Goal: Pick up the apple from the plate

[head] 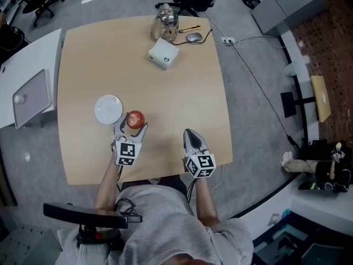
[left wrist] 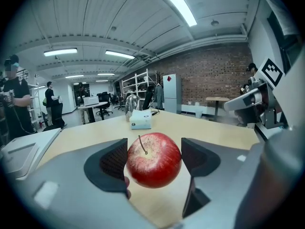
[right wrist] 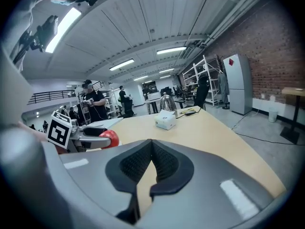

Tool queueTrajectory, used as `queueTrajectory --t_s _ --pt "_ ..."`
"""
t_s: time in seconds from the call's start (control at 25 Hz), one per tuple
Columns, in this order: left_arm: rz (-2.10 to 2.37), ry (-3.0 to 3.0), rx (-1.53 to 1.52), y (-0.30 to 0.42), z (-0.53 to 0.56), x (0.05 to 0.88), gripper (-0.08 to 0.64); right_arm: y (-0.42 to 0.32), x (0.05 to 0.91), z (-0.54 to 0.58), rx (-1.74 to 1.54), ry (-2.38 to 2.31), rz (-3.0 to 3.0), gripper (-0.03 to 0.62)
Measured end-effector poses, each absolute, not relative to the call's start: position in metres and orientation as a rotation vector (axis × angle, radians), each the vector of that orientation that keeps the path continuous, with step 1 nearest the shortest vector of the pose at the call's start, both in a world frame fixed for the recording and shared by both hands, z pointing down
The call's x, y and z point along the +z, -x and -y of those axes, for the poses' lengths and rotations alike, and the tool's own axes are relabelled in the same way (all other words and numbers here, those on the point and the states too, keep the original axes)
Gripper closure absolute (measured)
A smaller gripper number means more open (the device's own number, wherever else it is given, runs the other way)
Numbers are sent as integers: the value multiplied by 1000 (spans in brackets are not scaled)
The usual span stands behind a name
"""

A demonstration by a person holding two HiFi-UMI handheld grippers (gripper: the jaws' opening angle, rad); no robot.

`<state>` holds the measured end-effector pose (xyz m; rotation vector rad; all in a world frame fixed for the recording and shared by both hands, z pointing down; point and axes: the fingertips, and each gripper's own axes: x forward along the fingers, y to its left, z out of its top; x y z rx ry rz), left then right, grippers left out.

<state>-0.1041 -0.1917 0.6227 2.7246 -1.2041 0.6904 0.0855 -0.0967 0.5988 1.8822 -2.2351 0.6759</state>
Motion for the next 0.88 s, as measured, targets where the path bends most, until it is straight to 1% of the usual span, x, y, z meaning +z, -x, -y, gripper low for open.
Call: queueTrajectory --t_s 0.88 --pt "932 -2862 708 -39 144 624 187 -206 601 19 710 -2108 2058 586"
